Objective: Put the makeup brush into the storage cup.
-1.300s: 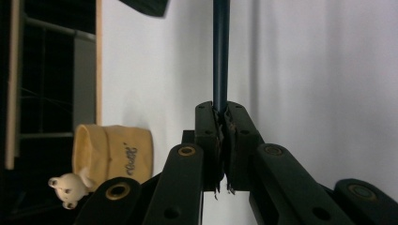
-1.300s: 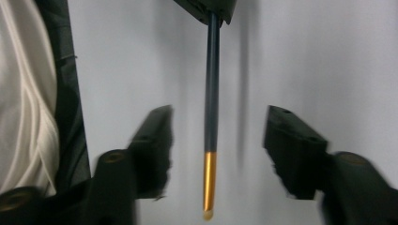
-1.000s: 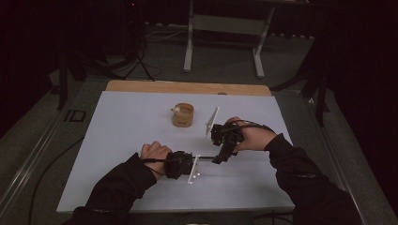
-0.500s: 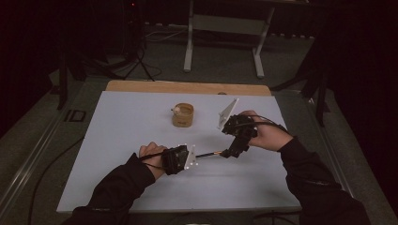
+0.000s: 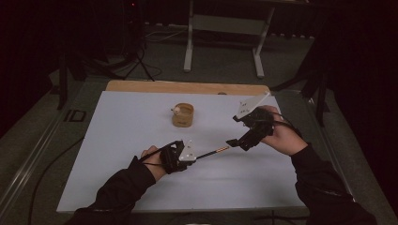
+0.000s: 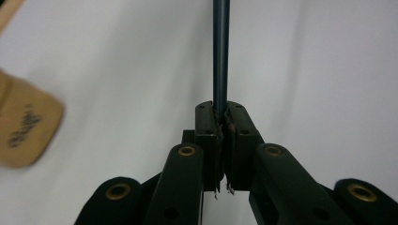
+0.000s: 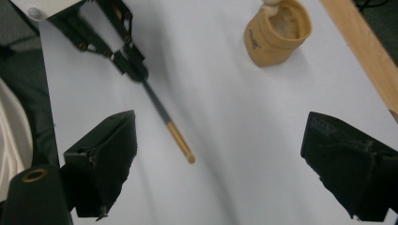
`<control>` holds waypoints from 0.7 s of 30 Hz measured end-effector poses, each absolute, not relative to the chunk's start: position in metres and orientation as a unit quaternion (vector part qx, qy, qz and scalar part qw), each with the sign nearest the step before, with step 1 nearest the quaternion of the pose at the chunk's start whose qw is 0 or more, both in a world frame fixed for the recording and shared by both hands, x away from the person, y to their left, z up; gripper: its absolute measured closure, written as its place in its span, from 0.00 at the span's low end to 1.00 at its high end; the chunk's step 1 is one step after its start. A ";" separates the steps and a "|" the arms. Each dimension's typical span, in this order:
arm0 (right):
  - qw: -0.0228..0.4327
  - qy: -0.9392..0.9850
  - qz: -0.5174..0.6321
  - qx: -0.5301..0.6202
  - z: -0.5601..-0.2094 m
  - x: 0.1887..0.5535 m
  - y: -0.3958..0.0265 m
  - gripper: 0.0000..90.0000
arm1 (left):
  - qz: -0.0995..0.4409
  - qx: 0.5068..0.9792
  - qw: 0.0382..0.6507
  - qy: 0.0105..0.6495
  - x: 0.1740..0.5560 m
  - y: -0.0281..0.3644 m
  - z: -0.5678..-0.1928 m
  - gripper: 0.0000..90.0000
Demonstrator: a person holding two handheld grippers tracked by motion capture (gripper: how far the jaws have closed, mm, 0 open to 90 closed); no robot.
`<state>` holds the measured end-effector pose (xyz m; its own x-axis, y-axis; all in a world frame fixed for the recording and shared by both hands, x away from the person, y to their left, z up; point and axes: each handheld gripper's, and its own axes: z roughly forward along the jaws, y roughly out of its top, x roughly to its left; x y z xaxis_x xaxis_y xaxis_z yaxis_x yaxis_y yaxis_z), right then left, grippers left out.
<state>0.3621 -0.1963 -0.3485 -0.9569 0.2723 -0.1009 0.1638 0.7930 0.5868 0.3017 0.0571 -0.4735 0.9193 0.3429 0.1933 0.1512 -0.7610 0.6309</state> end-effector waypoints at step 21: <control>0.171 0.881 0.402 0.182 -0.355 0.334 -0.204 0.12 | 0.057 0.849 0.459 0.256 0.309 0.097 -0.487 0.96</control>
